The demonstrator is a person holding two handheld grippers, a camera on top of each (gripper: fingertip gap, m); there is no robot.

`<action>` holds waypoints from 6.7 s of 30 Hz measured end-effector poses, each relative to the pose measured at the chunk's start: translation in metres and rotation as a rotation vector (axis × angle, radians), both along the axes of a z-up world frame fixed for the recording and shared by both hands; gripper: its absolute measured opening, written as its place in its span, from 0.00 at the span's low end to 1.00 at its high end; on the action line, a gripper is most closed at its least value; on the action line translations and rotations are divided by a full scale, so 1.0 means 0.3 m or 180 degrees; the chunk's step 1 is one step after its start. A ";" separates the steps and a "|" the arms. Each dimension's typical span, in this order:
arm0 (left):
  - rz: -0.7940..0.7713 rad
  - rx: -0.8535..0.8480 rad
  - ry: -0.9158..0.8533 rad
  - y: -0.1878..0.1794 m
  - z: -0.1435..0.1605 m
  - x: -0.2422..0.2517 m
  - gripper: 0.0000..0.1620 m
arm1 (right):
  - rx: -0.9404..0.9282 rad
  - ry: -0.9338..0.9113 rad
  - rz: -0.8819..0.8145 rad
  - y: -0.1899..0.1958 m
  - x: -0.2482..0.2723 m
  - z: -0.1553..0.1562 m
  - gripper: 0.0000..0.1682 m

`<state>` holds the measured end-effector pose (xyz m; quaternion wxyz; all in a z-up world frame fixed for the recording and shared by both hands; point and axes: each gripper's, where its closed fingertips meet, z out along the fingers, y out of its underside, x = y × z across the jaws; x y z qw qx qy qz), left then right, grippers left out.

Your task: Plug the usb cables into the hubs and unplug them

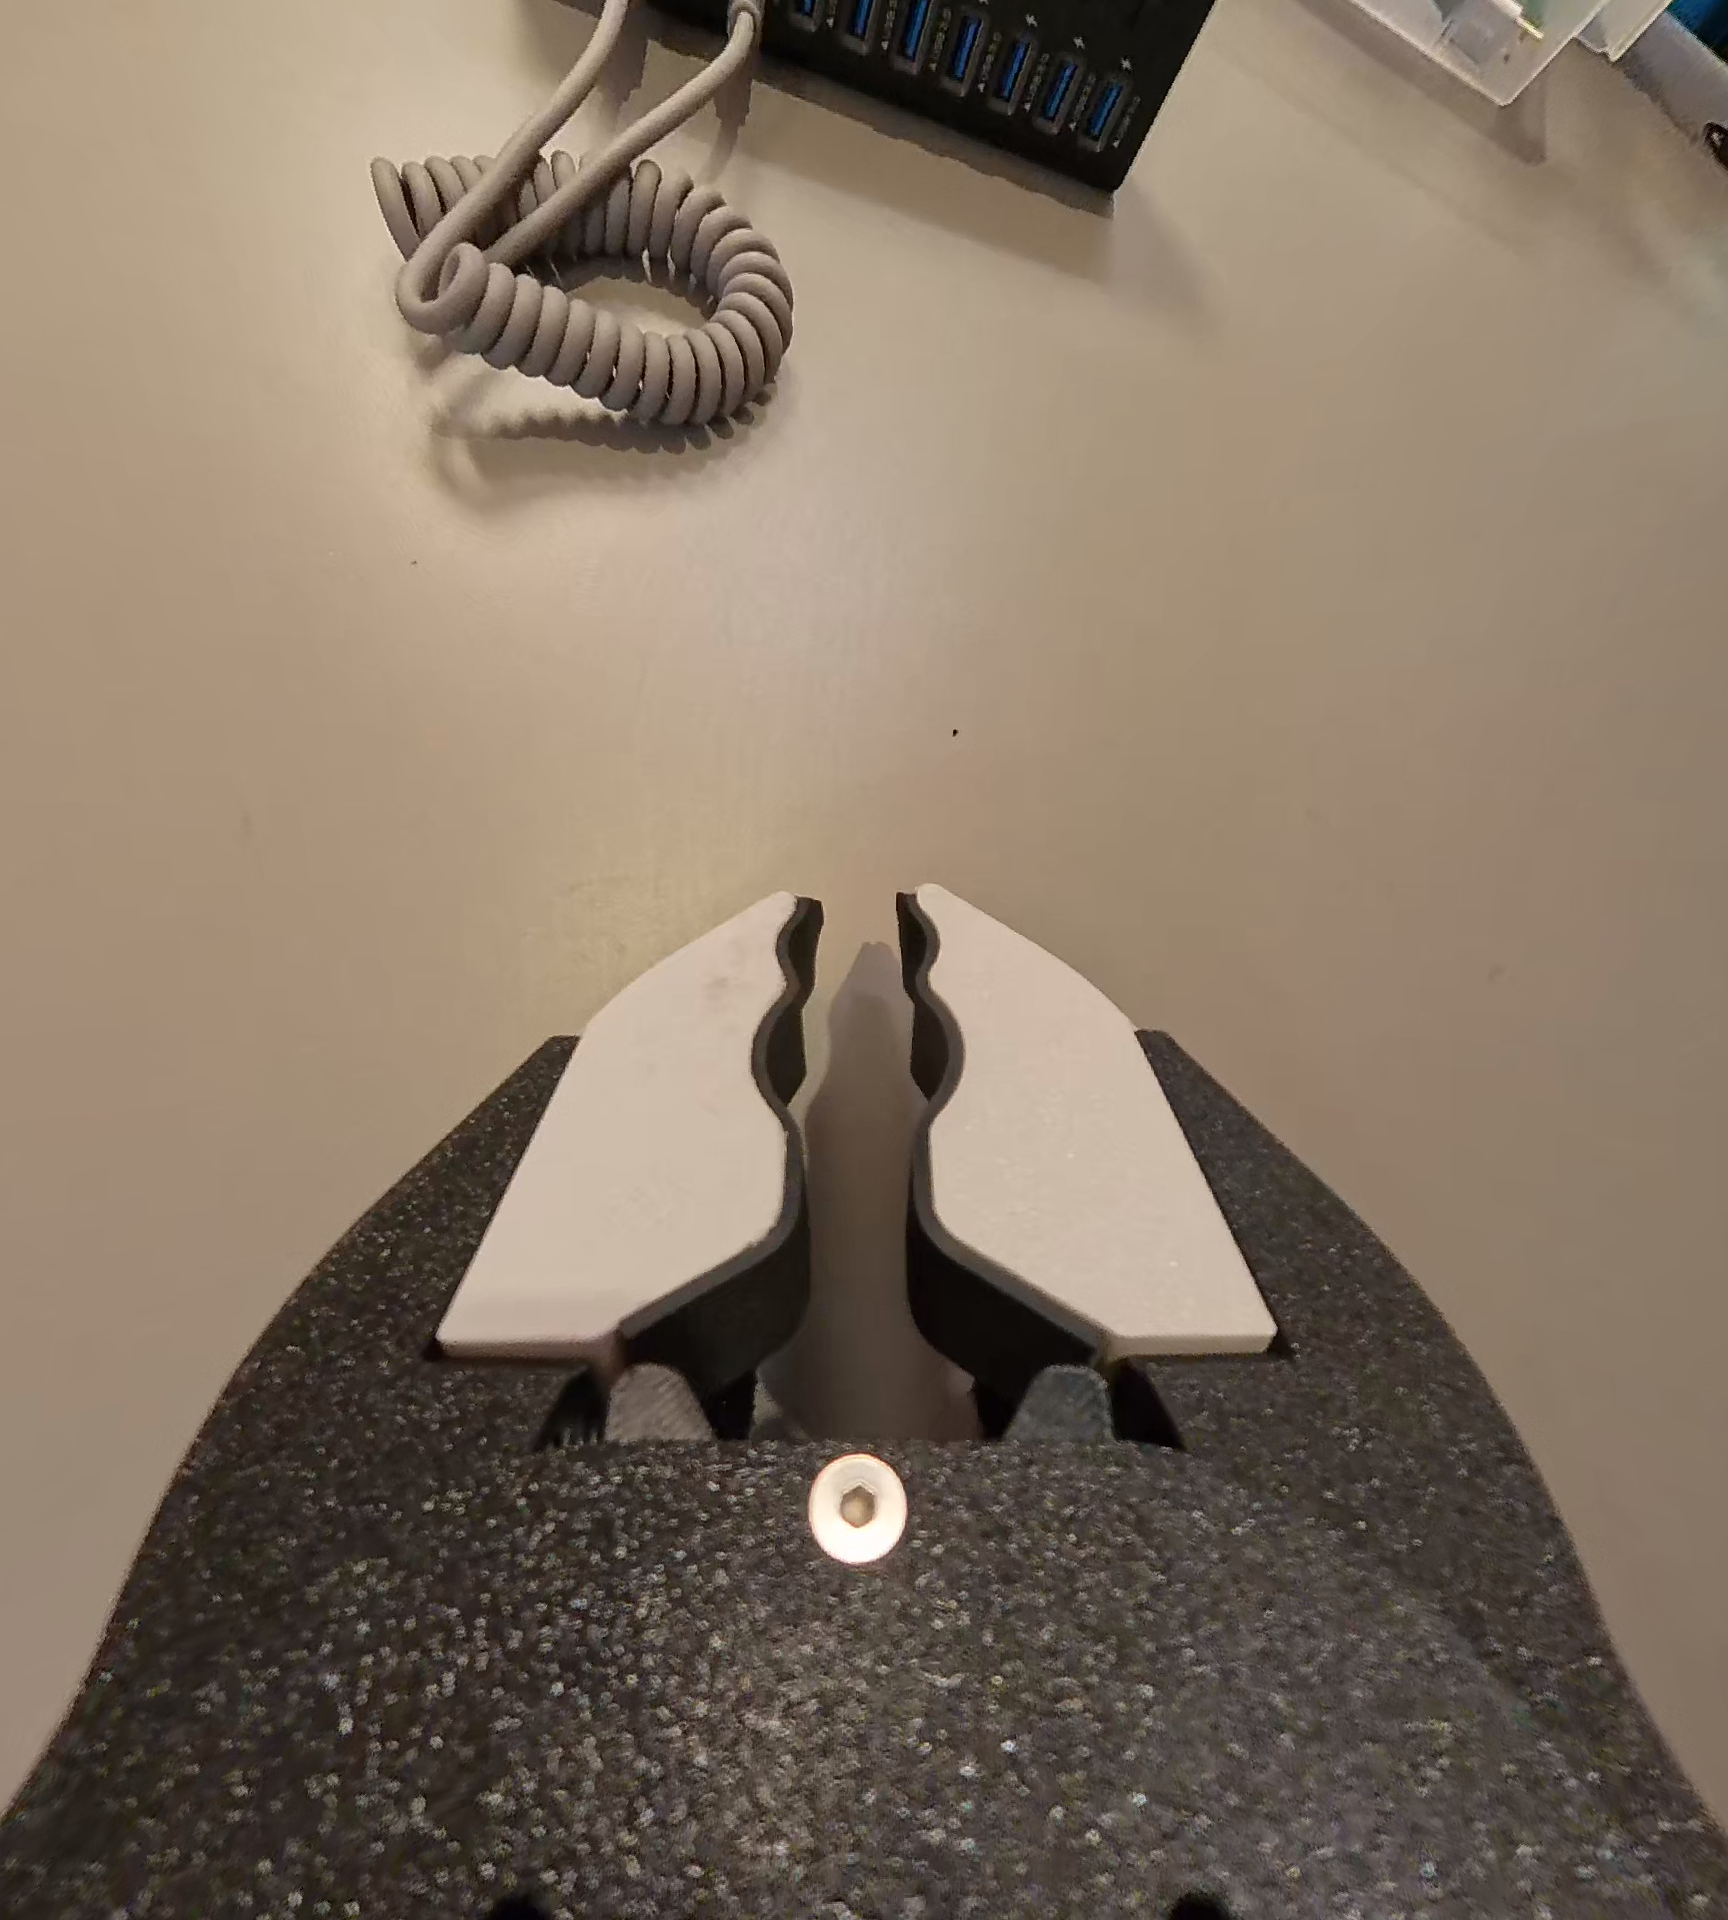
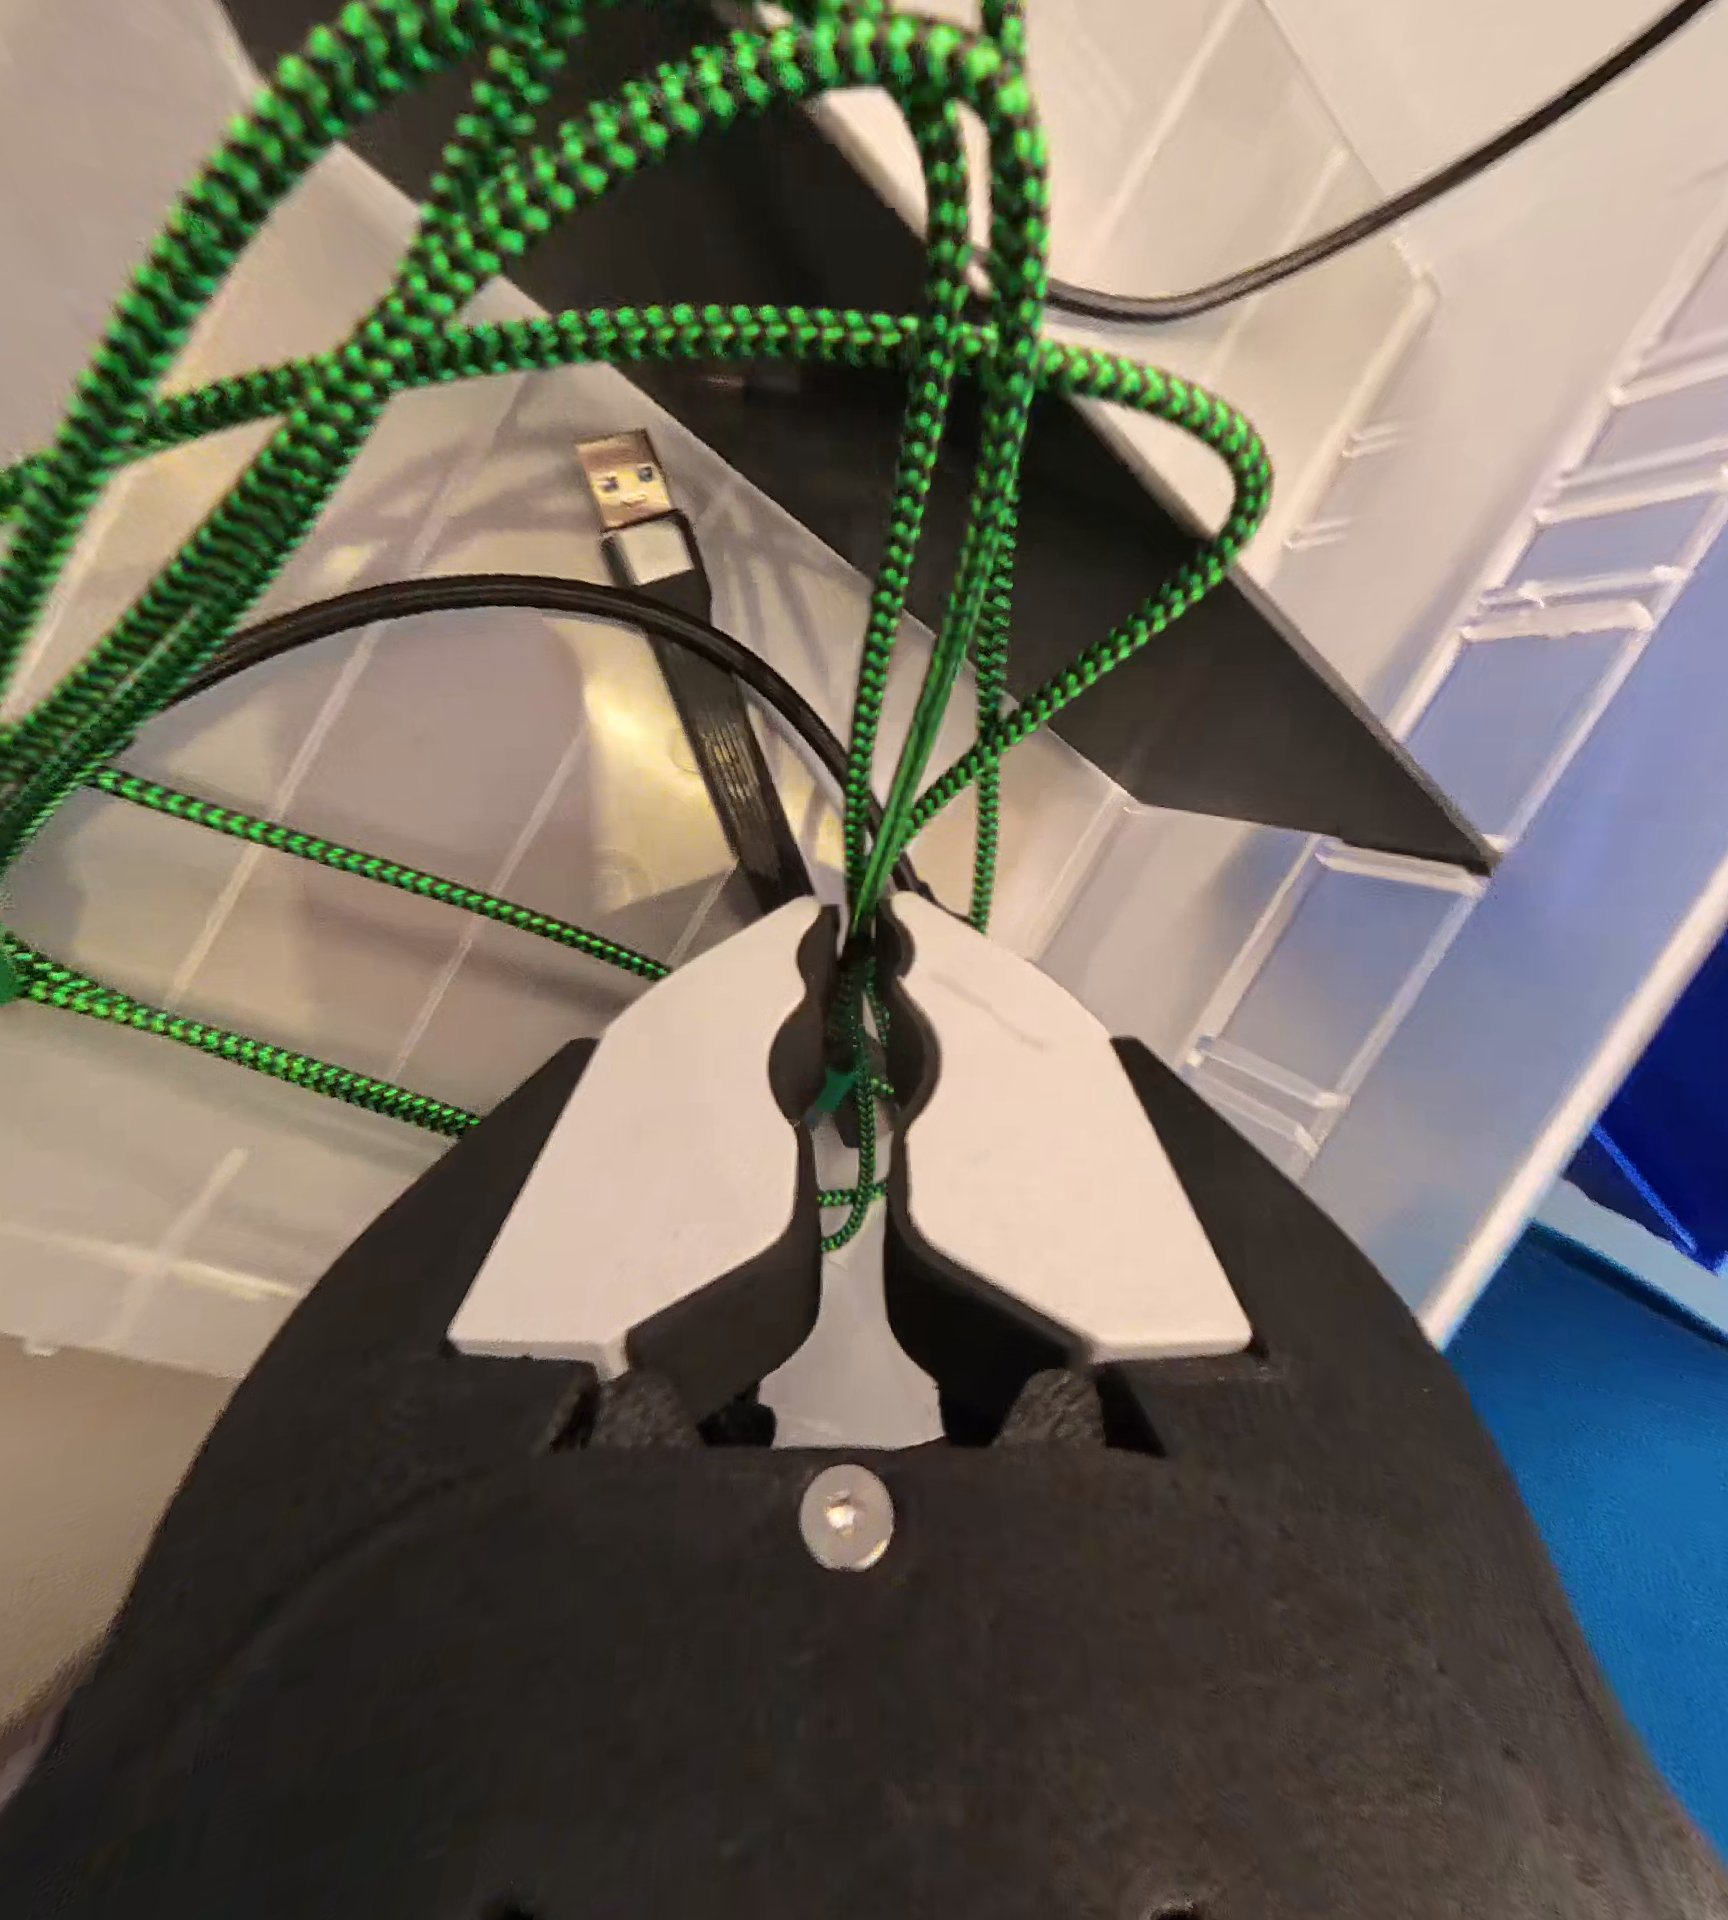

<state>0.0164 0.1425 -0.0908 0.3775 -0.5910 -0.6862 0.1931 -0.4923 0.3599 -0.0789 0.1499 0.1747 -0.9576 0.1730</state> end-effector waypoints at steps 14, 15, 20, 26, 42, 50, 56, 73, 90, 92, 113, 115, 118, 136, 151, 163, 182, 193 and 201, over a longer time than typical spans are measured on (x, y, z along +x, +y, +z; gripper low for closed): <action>0.0004 0.0082 0.0105 0.008 0.020 -0.008 0.10 | -0.0812 -0.0322 -0.0269 -0.035 0.119 0.329 0.18; 0.0013 0.0117 0.0145 0.011 0.026 -0.012 0.10 | -0.0890 -0.0461 -0.0219 -0.063 0.183 0.356 0.18; 0.0068 0.0193 0.0338 0.022 0.060 -0.038 0.12 | -0.1128 -0.1085 0.0163 -0.233 0.590 0.424 0.18; 0.0139 0.0229 0.0536 0.024 0.092 -0.056 0.12 | -0.1113 -0.1268 0.0339 -0.475 0.898 0.268 0.24; 0.0119 0.0509 0.0711 0.044 0.107 -0.082 0.12 | -0.0097 -0.1191 0.0251 -0.696 0.912 -0.063 0.20; 0.0010 0.0980 0.0948 0.102 0.150 -0.171 0.12 | -0.0568 -0.1737 0.0370 -0.717 0.971 -0.041 0.17; 0.0389 0.0772 0.1202 -0.004 0.216 -0.217 0.19 | -0.1233 -0.1600 0.0862 -0.746 1.059 0.044 0.17; 0.0040 0.0732 0.1574 -0.052 0.229 -0.186 0.43 | -0.1808 -0.2634 0.1864 -0.667 1.410 0.186 0.17; -0.0295 0.0719 0.1394 0.036 0.291 -0.171 0.22 | -0.1504 -0.2353 0.2297 -0.627 1.430 0.115 0.18; -0.0350 0.0648 0.1342 0.053 0.303 -0.175 0.21 | -0.1500 -0.2408 0.2356 -0.616 1.437 0.128 0.18; -0.2560 -0.0742 0.0305 0.245 0.391 -0.255 0.20 | -0.1550 -0.2918 0.2684 -0.518 1.529 0.201 0.31; -0.2992 -0.0847 0.0404 0.269 0.391 -0.246 0.19 | -0.1466 -0.3039 0.2903 -0.485 1.538 0.205 0.37; -0.3520 -0.0888 0.0433 0.299 0.390 -0.244 0.19 | -0.1286 -0.3391 0.3079 -0.448 1.540 0.216 0.41; -0.1493 -0.0201 0.1063 0.237 0.412 -0.203 0.29 | -0.1637 -0.3051 0.2517 -0.493 1.545 0.197 0.42; -0.1008 -0.0588 0.1178 0.275 0.376 -0.232 0.08 | -0.1876 -0.2967 0.2205 -0.510 1.539 0.202 0.42; -0.1184 -0.0477 0.1174 0.292 0.372 -0.221 0.07 | -0.2085 -0.3164 0.2864 -0.467 1.563 0.324 0.42; -0.1228 -0.0459 0.1072 0.307 0.371 -0.232 0.07 | -0.2306 -0.3469 0.2832 -0.450 1.543 0.340 0.42; -0.0474 -0.0605 0.1330 0.050 0.477 -0.060 0.07 | -0.2627 -0.3451 0.2262 -0.521 1.332 0.365 0.41; -0.1012 -0.0393 0.1136 0.201 0.342 -0.184 0.07 | -0.2553 -0.3380 0.2502 -0.495 1.394 0.344 0.42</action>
